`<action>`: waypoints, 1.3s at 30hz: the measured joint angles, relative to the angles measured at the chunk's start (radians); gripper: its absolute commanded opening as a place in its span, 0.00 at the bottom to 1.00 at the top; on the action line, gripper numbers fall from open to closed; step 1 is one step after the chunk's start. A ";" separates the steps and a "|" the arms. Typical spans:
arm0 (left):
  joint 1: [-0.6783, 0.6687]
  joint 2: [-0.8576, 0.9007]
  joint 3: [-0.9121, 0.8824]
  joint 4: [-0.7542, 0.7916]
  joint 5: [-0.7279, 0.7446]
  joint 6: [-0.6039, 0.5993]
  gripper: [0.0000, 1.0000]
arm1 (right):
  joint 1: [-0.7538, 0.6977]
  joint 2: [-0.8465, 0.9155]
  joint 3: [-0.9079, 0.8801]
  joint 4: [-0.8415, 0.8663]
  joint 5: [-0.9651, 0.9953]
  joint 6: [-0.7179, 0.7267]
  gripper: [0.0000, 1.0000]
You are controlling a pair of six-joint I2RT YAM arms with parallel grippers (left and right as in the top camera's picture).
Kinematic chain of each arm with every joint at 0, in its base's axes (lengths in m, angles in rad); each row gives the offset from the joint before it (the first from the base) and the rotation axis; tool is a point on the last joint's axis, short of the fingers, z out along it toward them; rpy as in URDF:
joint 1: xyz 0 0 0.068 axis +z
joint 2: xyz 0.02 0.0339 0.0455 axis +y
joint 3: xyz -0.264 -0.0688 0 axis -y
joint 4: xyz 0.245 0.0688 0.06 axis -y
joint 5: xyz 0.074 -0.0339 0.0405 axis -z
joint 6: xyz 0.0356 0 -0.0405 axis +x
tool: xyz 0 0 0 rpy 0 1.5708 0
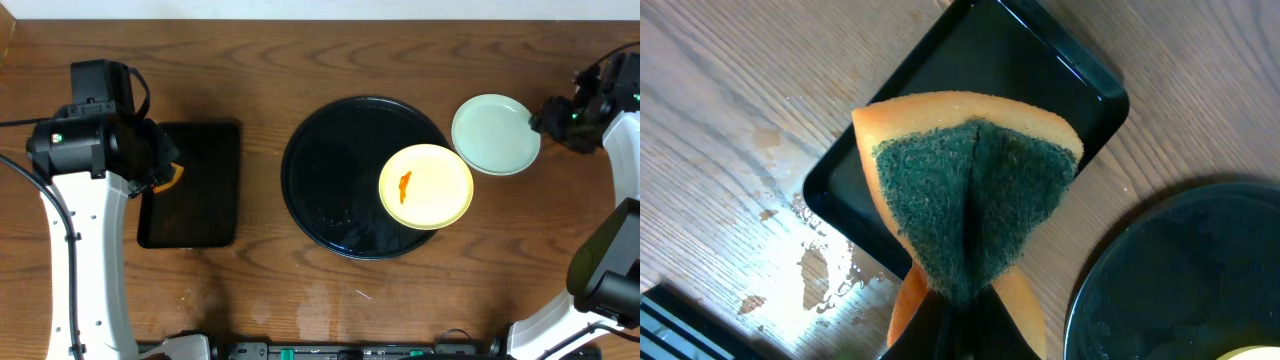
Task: Clean dirty plates on tray and stack at the side
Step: 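Release the stacked plate and move the right gripper to the yellow plate, then grip the yellow plate rim with the right gripper and drag it to tray center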
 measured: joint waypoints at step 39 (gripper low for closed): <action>0.000 0.000 0.000 0.000 0.000 0.002 0.08 | 0.465 0.000 -0.127 -0.322 0.351 0.163 0.63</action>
